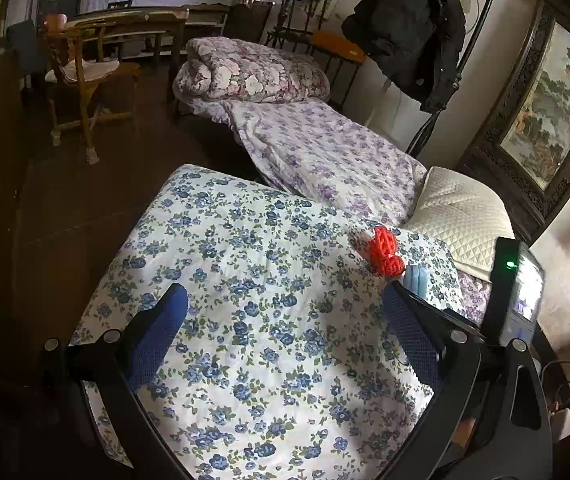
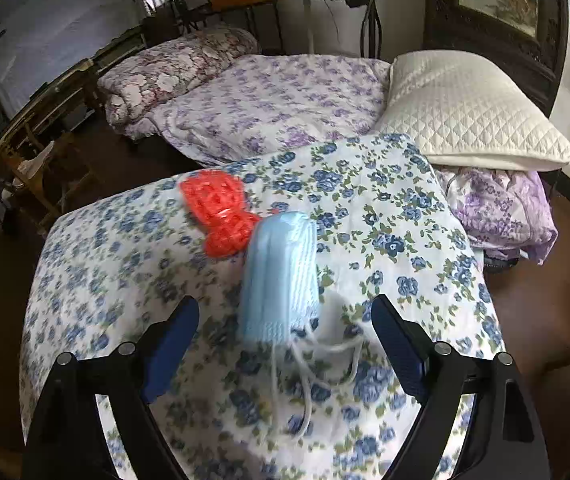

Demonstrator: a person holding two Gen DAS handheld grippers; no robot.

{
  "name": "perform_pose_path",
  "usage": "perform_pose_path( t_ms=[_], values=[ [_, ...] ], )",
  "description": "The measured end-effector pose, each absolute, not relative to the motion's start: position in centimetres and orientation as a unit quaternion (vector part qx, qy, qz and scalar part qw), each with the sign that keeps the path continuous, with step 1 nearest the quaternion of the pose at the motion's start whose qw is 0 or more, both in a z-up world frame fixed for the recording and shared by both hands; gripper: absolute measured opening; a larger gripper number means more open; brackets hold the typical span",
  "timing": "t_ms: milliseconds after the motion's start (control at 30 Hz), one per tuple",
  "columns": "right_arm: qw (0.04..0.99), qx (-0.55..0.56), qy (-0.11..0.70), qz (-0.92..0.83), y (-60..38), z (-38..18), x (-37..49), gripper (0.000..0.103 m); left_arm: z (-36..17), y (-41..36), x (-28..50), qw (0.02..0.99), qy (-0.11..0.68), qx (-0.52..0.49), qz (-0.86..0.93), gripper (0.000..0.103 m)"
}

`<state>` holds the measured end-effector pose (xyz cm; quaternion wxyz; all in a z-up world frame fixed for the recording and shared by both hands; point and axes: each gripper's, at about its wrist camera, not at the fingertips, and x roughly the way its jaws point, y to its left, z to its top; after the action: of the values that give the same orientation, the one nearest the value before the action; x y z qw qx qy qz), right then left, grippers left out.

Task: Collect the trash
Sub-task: 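Grasp the blue face mask with the right tool while the left tool grasps the red mesh bag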

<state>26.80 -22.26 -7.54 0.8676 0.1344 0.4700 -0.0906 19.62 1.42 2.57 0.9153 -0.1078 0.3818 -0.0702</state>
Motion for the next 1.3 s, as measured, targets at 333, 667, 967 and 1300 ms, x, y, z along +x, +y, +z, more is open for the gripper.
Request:
perform_pose_path(
  t_ms=[333, 667, 967, 1300],
  values=[
    [0.859, 0.19, 0.472, -0.062, -24.4, -5.9, 22.7, 0.016, 1.3, 0.2, 20.8, 0.916, 0.39, -0.065, -0.066, 0.094],
    [0.859, 0.186, 0.477, 0.0, -20.3, -6.7, 11.2, 0.017, -1.1, -7.6, 28.1, 0.895, 0.431, -0.018, -0.116, 0.094],
    [0.857, 0.205, 0.473, -0.028, -24.0, -7.5, 11.8, 0.017, -5.6, -15.8, 35.0, 0.87, 0.477, 0.069, -0.106, 0.094],
    [0.876, 0.19, 0.442, -0.048, -24.3, -5.7, 12.4, 0.017, -5.4, -14.0, 33.7, 0.864, 0.485, 0.002, -0.132, 0.028]
  ],
)
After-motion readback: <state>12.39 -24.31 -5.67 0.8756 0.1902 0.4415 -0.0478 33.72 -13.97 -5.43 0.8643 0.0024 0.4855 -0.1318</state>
